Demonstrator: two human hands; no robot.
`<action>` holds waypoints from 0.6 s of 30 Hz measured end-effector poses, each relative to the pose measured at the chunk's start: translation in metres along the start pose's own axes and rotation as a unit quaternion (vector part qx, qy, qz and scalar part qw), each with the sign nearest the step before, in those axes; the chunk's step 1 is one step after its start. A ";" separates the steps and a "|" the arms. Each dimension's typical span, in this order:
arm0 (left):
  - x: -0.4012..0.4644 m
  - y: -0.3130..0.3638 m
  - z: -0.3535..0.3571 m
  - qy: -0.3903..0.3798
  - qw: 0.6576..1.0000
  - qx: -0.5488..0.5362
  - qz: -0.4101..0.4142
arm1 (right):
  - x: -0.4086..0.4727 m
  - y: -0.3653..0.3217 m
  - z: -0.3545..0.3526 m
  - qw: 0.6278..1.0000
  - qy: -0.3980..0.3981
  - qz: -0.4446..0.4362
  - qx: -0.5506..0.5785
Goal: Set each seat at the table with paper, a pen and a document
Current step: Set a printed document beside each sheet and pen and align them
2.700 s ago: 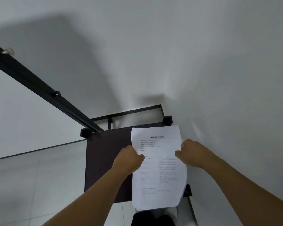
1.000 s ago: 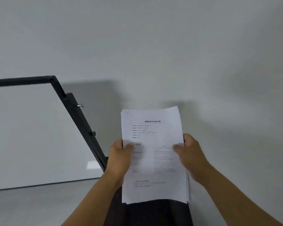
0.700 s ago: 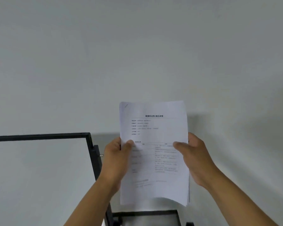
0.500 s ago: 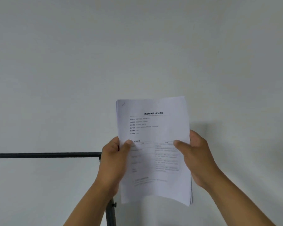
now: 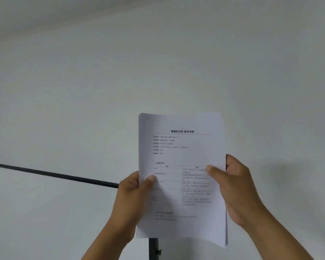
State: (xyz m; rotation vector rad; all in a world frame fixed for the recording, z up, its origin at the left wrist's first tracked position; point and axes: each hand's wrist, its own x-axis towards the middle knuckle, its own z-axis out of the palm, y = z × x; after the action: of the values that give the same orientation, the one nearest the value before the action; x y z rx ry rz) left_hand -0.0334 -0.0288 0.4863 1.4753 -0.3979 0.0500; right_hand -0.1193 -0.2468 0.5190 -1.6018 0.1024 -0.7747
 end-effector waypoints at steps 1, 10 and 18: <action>-0.004 -0.001 -0.003 0.030 1.000 0.004 0.005 | -0.002 0.000 0.003 1.000 -0.018 0.000 0.010; -0.082 0.015 -0.070 0.238 0.969 0.056 0.026 | -0.045 0.019 0.076 0.987 -0.155 0.010 0.044; -0.138 0.025 -0.122 0.322 0.941 0.091 0.048 | -0.085 0.015 0.142 0.982 -0.180 -0.064 0.004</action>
State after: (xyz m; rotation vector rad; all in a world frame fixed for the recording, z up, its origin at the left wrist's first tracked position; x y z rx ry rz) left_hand -0.1411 0.1209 0.4646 1.5264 0.0753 0.6463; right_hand -0.1042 -0.0876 0.4730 -1.7284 -0.2668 -0.5692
